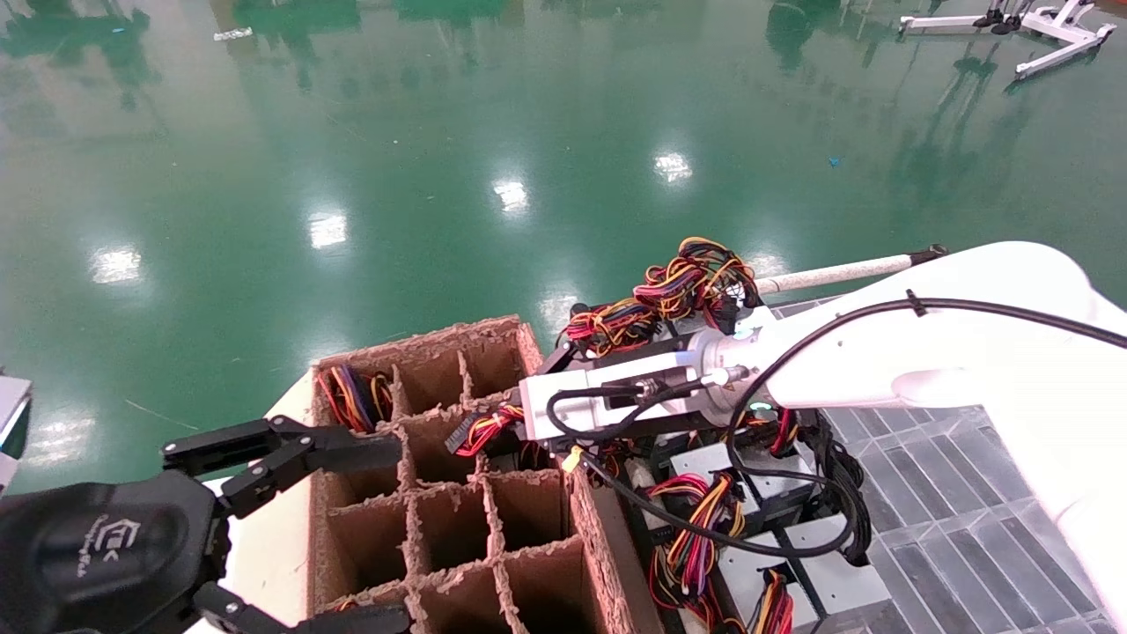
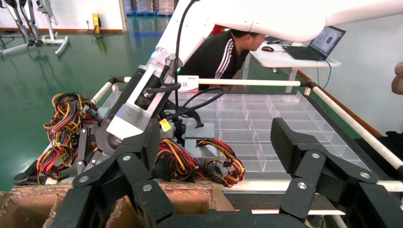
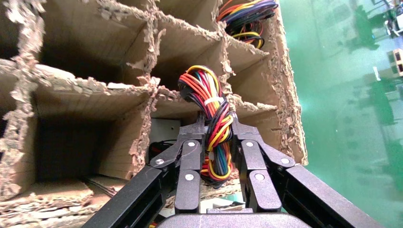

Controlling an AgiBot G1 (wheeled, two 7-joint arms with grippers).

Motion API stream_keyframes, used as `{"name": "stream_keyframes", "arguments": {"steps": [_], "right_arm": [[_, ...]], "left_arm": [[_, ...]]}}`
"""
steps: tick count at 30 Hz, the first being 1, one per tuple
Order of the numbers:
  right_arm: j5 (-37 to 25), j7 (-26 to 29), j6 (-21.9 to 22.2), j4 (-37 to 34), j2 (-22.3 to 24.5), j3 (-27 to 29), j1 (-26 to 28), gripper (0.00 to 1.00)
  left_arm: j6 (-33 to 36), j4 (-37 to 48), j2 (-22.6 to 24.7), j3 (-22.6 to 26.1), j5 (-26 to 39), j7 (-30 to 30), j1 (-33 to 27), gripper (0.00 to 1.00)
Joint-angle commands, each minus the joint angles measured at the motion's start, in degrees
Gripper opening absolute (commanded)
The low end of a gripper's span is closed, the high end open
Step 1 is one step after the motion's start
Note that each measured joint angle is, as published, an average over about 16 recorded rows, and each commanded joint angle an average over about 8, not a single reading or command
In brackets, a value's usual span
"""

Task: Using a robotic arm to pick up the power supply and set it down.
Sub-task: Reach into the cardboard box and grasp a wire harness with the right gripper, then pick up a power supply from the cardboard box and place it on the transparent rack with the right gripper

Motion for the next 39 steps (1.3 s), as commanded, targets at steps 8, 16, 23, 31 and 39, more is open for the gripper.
{"name": "stream_keyframes", "arguments": {"steps": [8, 16, 23, 31, 39], "right_arm": [[3.43, 2.25, -1.83, 4.87, 3.43, 2.31, -0.14, 0.0], [6.99, 7.3, -2.51, 13.58, 8.47, 5.45, 0.26, 0.0], [8.9, 13.89, -1.7, 23.16, 12.3, 7.81, 0.73, 0.0], [10.1, 19.71, 0.72, 31.42, 15.26, 10.43, 1.78, 0.0], [11.47, 23.52, 0.89, 34.21, 17.61, 12.52, 4.66, 0.0]], "left_arm": [[0.0, 0.0, 0.0, 0.0, 0.0, 0.0, 0.0, 1.0], [0.0, 0.0, 0.0, 0.0, 0.0, 0.0, 0.0, 1.0], [0.0, 0.0, 0.0, 0.0, 0.0, 0.0, 0.0, 1.0], [0.0, 0.0, 0.0, 0.0, 0.0, 0.0, 0.0, 1.0], [0.0, 0.0, 0.0, 0.01, 0.0, 0.0, 0.0, 1.0]]}}
